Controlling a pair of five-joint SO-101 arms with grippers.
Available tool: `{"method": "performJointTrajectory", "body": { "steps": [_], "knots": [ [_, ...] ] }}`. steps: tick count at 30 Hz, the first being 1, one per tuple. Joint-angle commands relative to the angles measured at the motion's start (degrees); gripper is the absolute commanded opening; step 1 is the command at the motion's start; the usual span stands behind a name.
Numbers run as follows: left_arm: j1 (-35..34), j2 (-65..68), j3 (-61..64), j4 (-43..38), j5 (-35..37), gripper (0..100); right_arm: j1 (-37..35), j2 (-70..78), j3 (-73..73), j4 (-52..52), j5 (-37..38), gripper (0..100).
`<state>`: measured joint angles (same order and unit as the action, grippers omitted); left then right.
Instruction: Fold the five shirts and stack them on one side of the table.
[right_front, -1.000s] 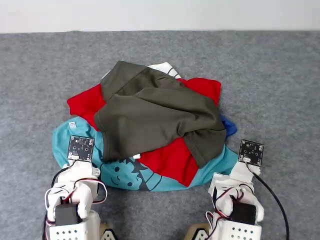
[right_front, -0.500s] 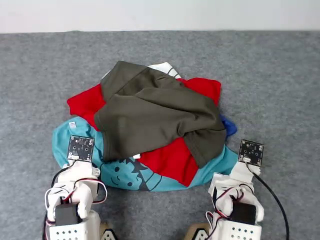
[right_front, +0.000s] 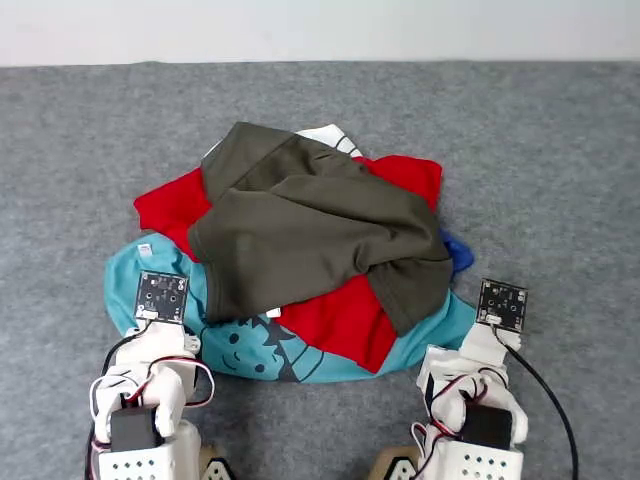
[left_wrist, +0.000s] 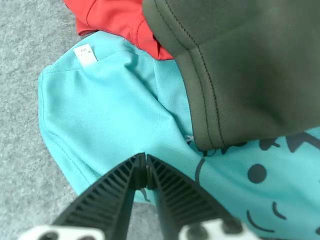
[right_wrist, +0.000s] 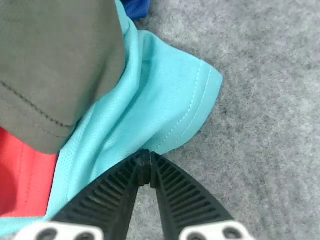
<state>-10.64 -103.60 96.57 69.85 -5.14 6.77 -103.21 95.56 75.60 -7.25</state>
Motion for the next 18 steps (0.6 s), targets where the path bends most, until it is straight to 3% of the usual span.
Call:
{"method": "performJointTrajectory", "body": {
  "steps": [1,18],
  "knots": [
    [0.09,-0.53,-0.13,0.18,0.09,0,-0.22,-0.66,0.88,-0.84,-0.35,0.9],
    [0.35,-0.53,-0.13,1.05,0.09,0,-0.22,-0.66,0.88,-0.84,-0.35,0.9]
  ]
}}
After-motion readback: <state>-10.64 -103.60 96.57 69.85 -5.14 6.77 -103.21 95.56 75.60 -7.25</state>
